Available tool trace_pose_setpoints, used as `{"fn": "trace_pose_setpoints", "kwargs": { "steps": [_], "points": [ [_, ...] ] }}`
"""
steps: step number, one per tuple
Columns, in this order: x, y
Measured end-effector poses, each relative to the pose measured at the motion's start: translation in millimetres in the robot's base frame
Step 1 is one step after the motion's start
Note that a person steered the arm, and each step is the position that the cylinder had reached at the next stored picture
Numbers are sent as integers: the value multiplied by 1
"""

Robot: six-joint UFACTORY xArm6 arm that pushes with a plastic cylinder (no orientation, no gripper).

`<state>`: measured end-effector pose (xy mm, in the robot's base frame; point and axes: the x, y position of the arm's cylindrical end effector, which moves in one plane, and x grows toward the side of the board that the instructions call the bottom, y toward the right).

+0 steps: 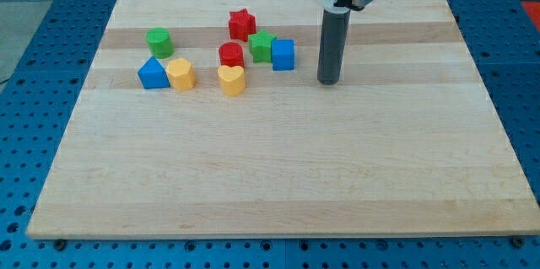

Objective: Slide blue cube along with green star and red star towards top left

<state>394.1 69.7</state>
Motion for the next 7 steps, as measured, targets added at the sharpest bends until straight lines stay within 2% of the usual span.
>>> {"fn": "trace_pose_setpoints", "kwargs": {
  "steps": [7],
  "points": [
    [-9,-17]
  ]
}}
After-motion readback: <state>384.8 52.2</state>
